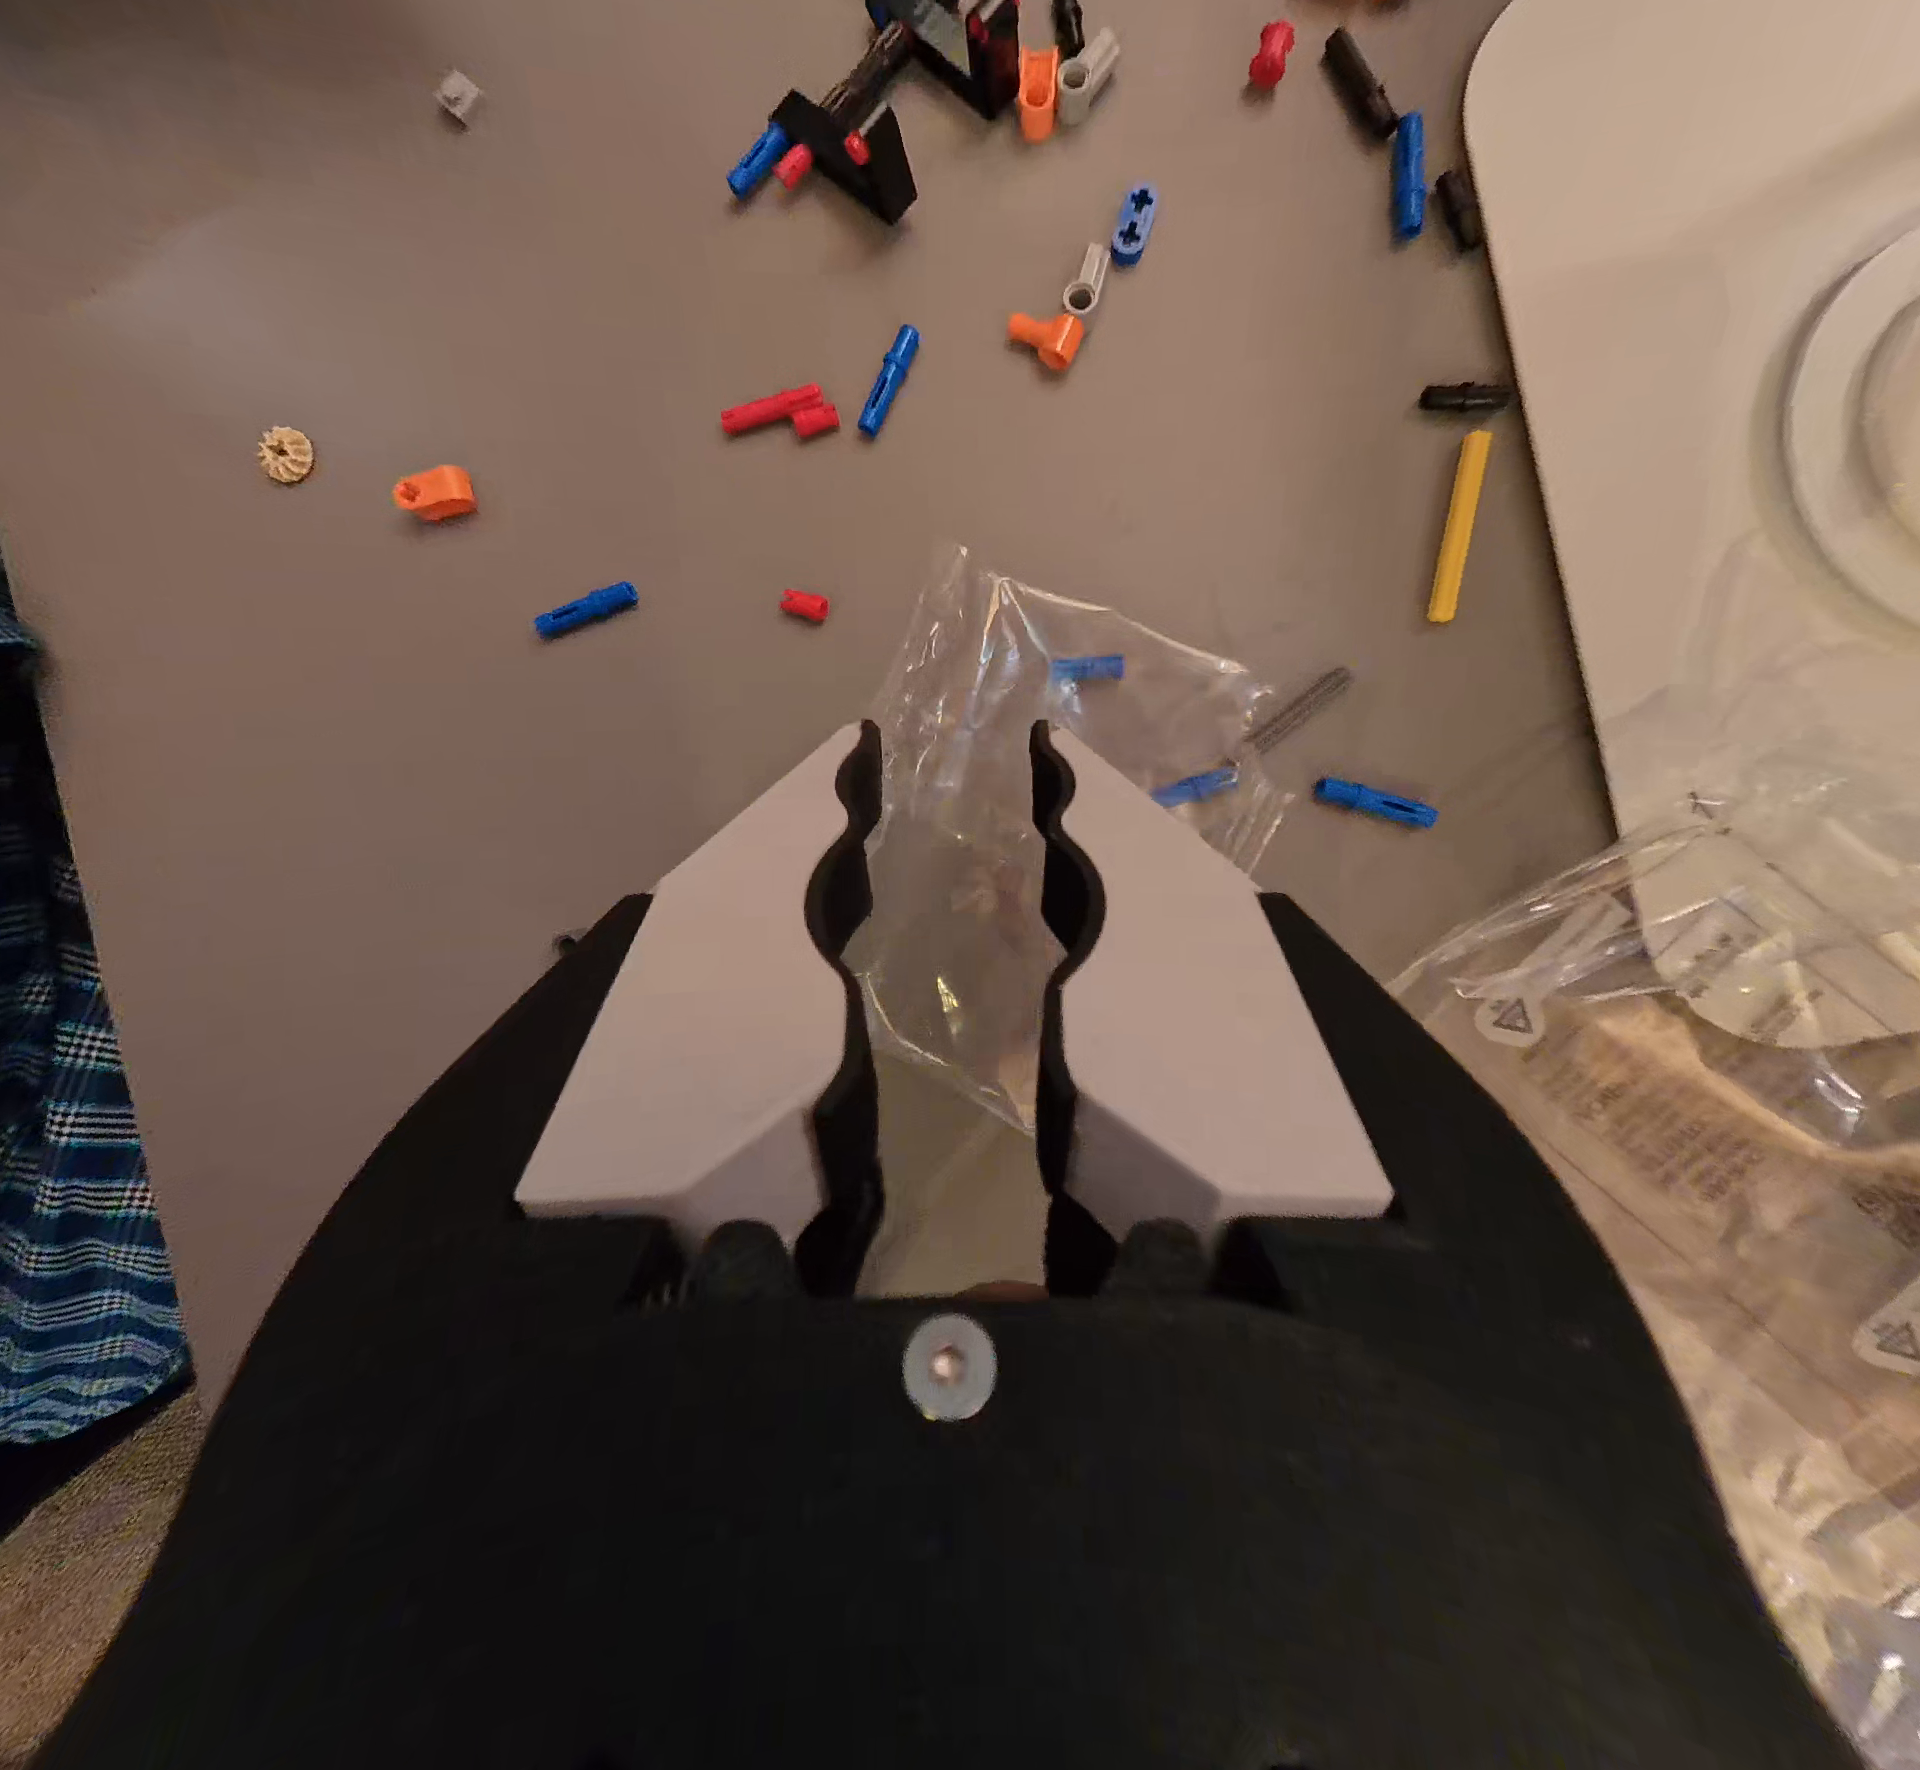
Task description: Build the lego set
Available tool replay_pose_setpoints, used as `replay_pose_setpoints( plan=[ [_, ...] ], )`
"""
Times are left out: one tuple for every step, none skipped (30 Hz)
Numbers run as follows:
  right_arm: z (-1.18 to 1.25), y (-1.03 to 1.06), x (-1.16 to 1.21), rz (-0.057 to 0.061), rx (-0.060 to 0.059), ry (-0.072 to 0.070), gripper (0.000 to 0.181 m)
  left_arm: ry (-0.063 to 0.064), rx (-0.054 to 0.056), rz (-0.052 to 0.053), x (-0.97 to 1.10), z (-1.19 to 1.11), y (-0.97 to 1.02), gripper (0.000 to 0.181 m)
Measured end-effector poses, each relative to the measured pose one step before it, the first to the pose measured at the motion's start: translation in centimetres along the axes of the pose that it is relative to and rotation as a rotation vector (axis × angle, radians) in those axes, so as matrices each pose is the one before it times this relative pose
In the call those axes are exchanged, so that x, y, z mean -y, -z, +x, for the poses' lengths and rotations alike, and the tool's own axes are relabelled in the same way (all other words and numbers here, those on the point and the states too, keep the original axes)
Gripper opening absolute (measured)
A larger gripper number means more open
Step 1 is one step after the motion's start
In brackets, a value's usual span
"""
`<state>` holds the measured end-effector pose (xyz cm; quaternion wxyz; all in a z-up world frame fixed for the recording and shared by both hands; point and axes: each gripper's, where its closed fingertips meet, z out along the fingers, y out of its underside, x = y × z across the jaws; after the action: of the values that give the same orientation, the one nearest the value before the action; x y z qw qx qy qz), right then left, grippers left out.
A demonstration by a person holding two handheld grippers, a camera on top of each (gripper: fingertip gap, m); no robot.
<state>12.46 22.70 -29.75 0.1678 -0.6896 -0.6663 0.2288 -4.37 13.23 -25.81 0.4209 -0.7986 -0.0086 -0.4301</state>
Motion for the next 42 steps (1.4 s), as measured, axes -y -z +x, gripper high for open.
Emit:
replay_pose_setpoints(
  plan=[
    [0.033, 0.28, 0.016, 0.0009, -0.0085, 0.0008, 0.028, 0.0004, 0.0013, 0.0007, 0.014, -0.031, 0.023, 0.002],
    [0.054, 0.326, -0.167, -0.0017, -0.009, -0.0043, 0.029, -0.0002, 0.0016, 0.0007, 0.015, -0.019, 0.042, 0.002],
    [0.102, 0.364, -0.286, 0.0002, -0.01, -0.0106, 0.03, -0.0002, 0.0009, 0.0014, 0.028, -0.015, 0.044, 0.002],
    [0.116, 0.408, -0.333, 0.0056, -0.0093, -0.0133, 0.031, 0.0008, 0.0001, 0.0011, 0.025, -0.006, 0.036, 0.002],
    [0.15, 0.44, -0.43, 0.0055, -0.0105, -0.0161, 0.033, 0.0011, -0.0001, 0.0005, -0.006, -0.025, 0.002, 0.002],
    [0.225, 0.477, -0.585, 0.0, -0.0136, -0.0187, 0.036, 0.0012, -0.0002, -0.0014, -0.03, -0.031, -0.038, 0.002],
    [0.268, 0.534, -0.639, 0.0003, -0.017, -0.0171, 0.037, 0.0014, -0.0007, -0.0018, -0.055, -0.031, -0.078, 0.002],
    [0.237, 0.546, -0.594, 0.0048, -0.0147, -0.016, 0.037, 0.0021, -0.0017, -0.0023, -0.063, 0.006, -0.115, 0.002],
    [0.168, 0.523, -0.596, 0.0035, -0.0112, -0.0169, 0.038, 0.0015, -0.0029, -0.0034, -0.091, 0.056, -0.138, 0.002],
    [0.168, 0.464, -0.581, 0.0019, -0.0113, -0.017, 0.04, -0.0004, -0.0019, -0.0046, -0.107, 0.07, -0.165, 0.002],
    [0.084, 0.37, -0.515, 0.003, -0.0084, -0.0135, 0.04, -0.001, -0.0022, -0.0044, -0.107, 0.097, -0.154, 0.002],
    [-0.019, 0.267, -0.434, 0.0043, -0.0053, -0.0093, 0.04, -0.0005, -0.0028, -0.0036, -0.104, 0.109, -0.14, 0.002],
    [-0.086, 0.136, -0.328, 0.0053, -0.0037, -0.0056, 0.041, -0.0009, -0.0012, -0.0035, -0.104, 0.091, -0.119, 0.002],
    [-0.18, 0.016, -0.201, 0.0079, -0.0017, -0.0014, 0.042, -0.0008, -0.0002, -0.003, -0.083, 0.073, -0.106, 0.002],
    [-0.263, -0.109, -0.087, 0.0094, -0.0001, 0.0028, 0.042, 0.0001, -0.0004, -0.0015, -0.064, 0.071, -0.083, 0.002],
    [-0.305, -0.23, 0.006, 0.0083, -0.002, 0.0065, 0.042, -0.0001, -0.0002, -0.0008, -0.037, 0.063, -0.084, 0.002],
    [-0.28, -0.351, 0.137, 0.0112, -0.0073, 0.0075, 0.043, -0.0013, -0.0007, -0.0006, -0.039, 0.089, -0.073, 0.002],
    [-0.369, -0.492, 0.177, 0.0109, -0.0047, 0.0078, 0.046, -0.001, -0.001, 0.0002, -0.007, 0.106, -0.08, 0.002],
    [-0.458, -0.601, 0.077, 0.0014, -0.0004, 0.01, 0.05, -0.0013, -0.0019, 0.0011, -0.005, 0.126, -0.087, 0.002],
    [-0.382, -0.67, -0.067, -0.008, -0.0043, 0.0086, 0.051, -0.0024, -0.0025, -0.0004, -0.024, 0.149, -0.101, 0.002],
    [-0.218, -0.708, -0.197, -0.0163, -0.0103, -0.0021, 0.052, -0.0028, 0.0002, -0.0031, -0.064, 0.104, -0.099, 0.002],
    [-0.172, -0.672, -0.115, -0.0099, -0.0081, -0.0117, 0.056, -0.0021, 0.0005, -0.0038, -0.086, 0.09, -0.1, 0.002],
    [-0.432, -0.537, 0.194, 0.0136, 0.0068, -0.0136, 0.058, -0.0013, -0.0005, -0.0033, -0.069, 0.092, -0.082, 0.002],
    [-0.699, -0.424, 0.215, 0.0145, 0.0207, -0.0095, 0.054, -0.0016, 0.0, -0.0033, -0.064, 0.057, -0.065, 0.002],
    [-0.512, -0.368, 0.039, -0.0001, 0.0064, 0.0011, 0.053, -0.0021, 0.0013, -0.0029, -0.072, 0.034, -0.033, 0.002],
    [-0.233, -0.195, 0.093, 0.0007, -0.0093, 0.0126, 0.054, -0.001, 0.0011, -0.0029, -0.081, -0.006, -0.031, 0.002],
    [-0.317, -0.092, 0.115, -0.0001, 0.0019, 0.011, 0.055, 0.0009, 0.0008, -0.0024, -0.073, -0.007, -0.023, 0.002],
    [-0.341, -0.006, 0.239, 0.0068, 0.0046, 0.0046, 0.055, 0.0015, 0.0001, -0.0015, -0.055, -0.006, -0.015, 0.002],
    [-0.334, 0.147, 0.43, 0.0208, -0.0014, 0.0064, 0.055, 0.0002, 0.0007, -0.0011, -0.042, 0.002, -0.026, 0.002],
    [-0.493, 0.192, 0.454, 0.0241, 0.0025, 0.0116, 0.054, -0.0007, 0.0015, -0.0015, -0.041, 0.001, -0.041, 0.002],
    [-0.594, 0.184, 0.324, 0.018, 0.008, 0.0131, 0.054, -0.0003, 0.0006, -0.0015, -0.024, 0.034, -0.049, 0.002],
    [-0.531, 0.176, 0.207, 0.0138, 0.0061, 0.0132, 0.054, 0.0002, -0.0005, -0.0027, -0.047, 0.054, -0.064, 0.002],
    [-0.336, 0.251, 0.138, 0.0147, -0.0006, 0.0107, 0.054, -0.0008, -0.0013, -0.003, -0.045, 0.093, -0.09, 0.002],
    [-0.192, 0.33, 0.096, 0.0172, -0.0023, 0.0037, 0.054, -0.0014, -0.0024, -0.0036, -0.033, 0.123, -0.107, 0.002],
    [-0.06, 0.397, 0.011, 0.0153, -0.0029, -0.0064, 0.054, -0.0007, -0.0049, -0.0063, -0.055, 0.173, -0.141, 0.002],
    [0.08, 0.422, -0.14, 0.0098, -0.0047, -0.0134, 0.054, -0.0014, -0.0035, -0.0097, -0.082, 0.169, -0.205, 0.002],
    [0.163, 0.464, -0.205, 0.0091, -0.0051, -0.0148, 0.054, -0.0063, 0.002, -0.0102, -0.078, 0.108, -0.272, 0.002],
    [0.143, 0.488, -0.213, 0.012, -0.0021, -0.0145, 0.053, -0.0101, 0.0007, -0.0094, -0.041, 0.142, -0.345, 0.002],
    [0.168, 0.492, -0.254, 0.0106, -0.0019, -0.015, 0.052, -0.0104, -0.0024, -0.0113, -0.042, 0.188, -0.444, 0.002],
    [0.248, 0.471, -0.346, 0.0049, -0.0067, -0.0149, 0.052, -0.0133, 0.0032, -0.0098, 0.007, 0.124, -0.538, 0.002],
    [0.273, 0.424, -0.366, 0.0028, -0.0079, -0.0126, 0.051, -0.0172, 0.0097, -0.0134, 0.01, 0.042, -0.602, 0.002],
    [0.245, 0.385, -0.37, 0.0027, -0.0061, -0.0107, 0.051, -0.0222, 0.0036, -0.0162, 0.032, 0.153, -0.664, 0.002]
  ],
)
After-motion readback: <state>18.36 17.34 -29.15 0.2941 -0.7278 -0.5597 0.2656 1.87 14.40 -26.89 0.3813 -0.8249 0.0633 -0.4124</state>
